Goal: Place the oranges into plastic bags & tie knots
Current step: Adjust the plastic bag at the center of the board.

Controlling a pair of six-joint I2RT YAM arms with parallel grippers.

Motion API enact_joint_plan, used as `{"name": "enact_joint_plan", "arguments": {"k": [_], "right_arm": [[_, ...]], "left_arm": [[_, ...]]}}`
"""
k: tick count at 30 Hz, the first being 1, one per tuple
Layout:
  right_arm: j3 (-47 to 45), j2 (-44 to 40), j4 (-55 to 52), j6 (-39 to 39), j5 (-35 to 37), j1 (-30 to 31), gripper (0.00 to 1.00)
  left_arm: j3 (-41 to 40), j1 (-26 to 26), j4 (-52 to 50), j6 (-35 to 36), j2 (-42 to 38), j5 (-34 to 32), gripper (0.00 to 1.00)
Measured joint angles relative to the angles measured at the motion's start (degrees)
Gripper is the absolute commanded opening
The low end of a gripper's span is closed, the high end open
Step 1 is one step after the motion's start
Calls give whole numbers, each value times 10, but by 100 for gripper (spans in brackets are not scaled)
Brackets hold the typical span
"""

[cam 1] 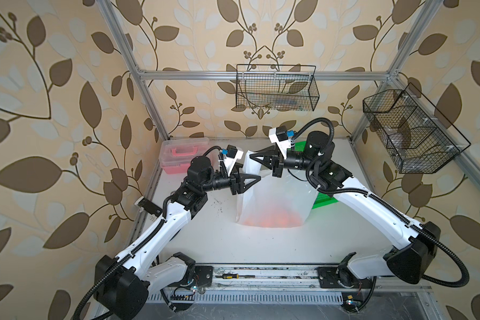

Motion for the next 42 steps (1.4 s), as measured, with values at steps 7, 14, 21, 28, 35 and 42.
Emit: {"name": "enact_joint_plan", "arguments": {"k": [7,14,21,28,35,42], "right_arm": [[4,0,-8,0,0,0,0],[4,0,-9,4,0,0,0],[6,0,-10,12,0,0,0],[19,0,-16,16,2,0,0],[26,1,-39,18,5,-1,0],[54,8,-83,17,23,-11,30]], "left_arm": [[68,0,-24,31,0,-12,57],[77,0,-29,40,-1,-8,26],[63,0,-29,40,-1,-7,15],[4,0,-15,36,3,-10,11],[-74,0,39,7,19,-15,2],[-98,0,72,-2,17,-40,0]]}}
